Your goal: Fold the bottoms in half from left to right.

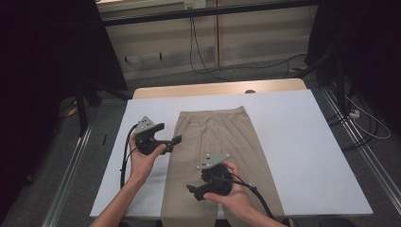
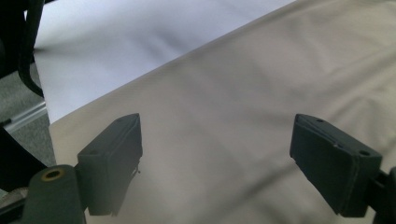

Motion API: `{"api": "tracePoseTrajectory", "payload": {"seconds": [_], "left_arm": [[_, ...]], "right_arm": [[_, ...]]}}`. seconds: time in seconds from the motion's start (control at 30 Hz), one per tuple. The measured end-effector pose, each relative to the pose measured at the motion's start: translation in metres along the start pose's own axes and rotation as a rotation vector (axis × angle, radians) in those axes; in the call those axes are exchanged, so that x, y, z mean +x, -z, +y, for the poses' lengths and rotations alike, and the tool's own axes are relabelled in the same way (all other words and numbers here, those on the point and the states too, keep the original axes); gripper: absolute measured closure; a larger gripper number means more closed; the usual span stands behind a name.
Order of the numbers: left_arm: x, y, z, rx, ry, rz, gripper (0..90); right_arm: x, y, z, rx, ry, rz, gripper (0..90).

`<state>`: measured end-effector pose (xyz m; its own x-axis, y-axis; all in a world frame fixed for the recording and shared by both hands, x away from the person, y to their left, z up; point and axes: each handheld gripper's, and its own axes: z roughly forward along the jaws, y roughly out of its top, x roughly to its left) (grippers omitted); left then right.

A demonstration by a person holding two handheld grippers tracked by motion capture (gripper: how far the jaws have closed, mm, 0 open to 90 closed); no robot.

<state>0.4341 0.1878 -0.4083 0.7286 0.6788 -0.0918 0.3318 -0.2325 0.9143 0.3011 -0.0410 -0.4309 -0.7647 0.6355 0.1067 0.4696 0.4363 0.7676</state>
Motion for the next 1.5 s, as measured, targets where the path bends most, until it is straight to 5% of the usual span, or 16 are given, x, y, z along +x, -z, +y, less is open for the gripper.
{"api": "tracePoseTrajectory", "payload": {"seconds": [0.23,0.27,0.47,0.53,0.6,0.73,0.93,1.07,1.3,1.5], "left_arm": [[0.009,-0.020,0.003,0.000,0.026,0.009,9.3],[0.010,-0.022,0.002,0.000,0.018,0.018,9.3],[0.017,-0.022,-0.005,0.049,0.030,0.024,9.7],[0.018,-0.018,-0.007,0.034,0.036,0.041,9.2],[0.021,-0.016,-0.009,0.033,0.037,0.048,9.2],[0.024,-0.016,-0.012,0.041,0.052,0.050,8.6],[0.025,-0.019,-0.015,0.056,0.065,0.045,8.6],[0.025,-0.019,-0.016,0.058,0.055,0.063,8.6],[0.029,-0.021,-0.018,0.075,0.065,0.087,8.5],[0.036,-0.024,-0.020,0.084,0.095,0.087,6.9]], "right_arm": [[0.020,-0.022,0.016,0.067,0.046,0.044,12.5],[0.026,-0.029,0.021,0.056,0.048,0.064,20.0],[0.049,-0.049,0.020,0.068,0.069,0.102,33.0],[0.064,-0.054,0.017,0.056,0.076,0.131,43.4],[0.068,-0.056,0.017,0.057,0.076,0.137,44.3],[0.080,-0.062,0.014,0.084,0.073,0.115,51.2],[0.088,-0.067,0.012,0.093,0.093,0.097,46.1],[0.097,-0.070,0.012,0.117,0.166,0.035,45.3],[0.100,-0.070,0.011,0.120,0.162,0.017,48.3],[0.099,-0.065,0.009,0.123,0.148,0.009,65.7]]}}
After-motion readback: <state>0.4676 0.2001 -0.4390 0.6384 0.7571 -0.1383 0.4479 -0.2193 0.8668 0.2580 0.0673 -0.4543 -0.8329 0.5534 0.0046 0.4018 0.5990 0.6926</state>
